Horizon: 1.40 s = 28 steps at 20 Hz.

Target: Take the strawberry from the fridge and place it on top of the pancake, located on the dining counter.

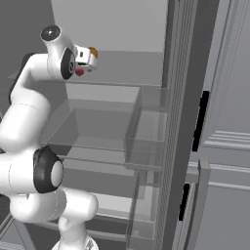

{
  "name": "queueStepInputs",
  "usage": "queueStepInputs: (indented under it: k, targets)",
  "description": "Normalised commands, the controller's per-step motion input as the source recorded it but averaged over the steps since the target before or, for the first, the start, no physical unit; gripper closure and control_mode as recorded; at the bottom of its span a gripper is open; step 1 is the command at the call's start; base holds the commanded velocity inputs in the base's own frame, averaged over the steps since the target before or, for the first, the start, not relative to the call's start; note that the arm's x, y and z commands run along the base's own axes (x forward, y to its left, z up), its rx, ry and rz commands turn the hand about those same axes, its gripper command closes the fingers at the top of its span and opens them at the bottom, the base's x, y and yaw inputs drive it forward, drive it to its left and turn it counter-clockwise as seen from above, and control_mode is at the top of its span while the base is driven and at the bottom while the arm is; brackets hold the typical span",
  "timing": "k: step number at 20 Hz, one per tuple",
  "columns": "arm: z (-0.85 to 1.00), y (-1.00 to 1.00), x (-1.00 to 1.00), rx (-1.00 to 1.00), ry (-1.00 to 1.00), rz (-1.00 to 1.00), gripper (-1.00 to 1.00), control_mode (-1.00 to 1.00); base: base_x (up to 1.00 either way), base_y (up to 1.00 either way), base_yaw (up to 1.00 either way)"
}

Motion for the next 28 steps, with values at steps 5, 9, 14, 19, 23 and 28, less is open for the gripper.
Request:
queueStepInputs:
  k: [5, 9, 14, 19, 23, 28]
  targets:
    - [-0.31, 0.12, 0.08, -0.01, 0.12, -0.06, -1.0, -1.0, 0.0, 0.0, 0.0]
    - [-0.21, 0.0, 0.28, 0.0, 0.06, -0.03, -1.0, -1.0, 0.0, 0.0, 0.0]
    - [-0.28, 0.0, 0.08, 0.01, 0.0, -0.01, -1.0, -1.0, 0.0, 0.0, 0.0]
    - [-0.57, 0.0, -0.11, 0.06, 0.03, -0.03, 1.0, -1.0, 0.0, 0.0, 0.0]
    - [-0.63, 0.0, -0.27, 0.07, 0.0, -0.06, 1.0, -1.0, 0.0, 0.0, 0.0]
    - [-0.36, -0.02, -0.28, 0.07, -0.09, 0.0, 1.0, -1.0, 0.0, 0.0, 0.0]
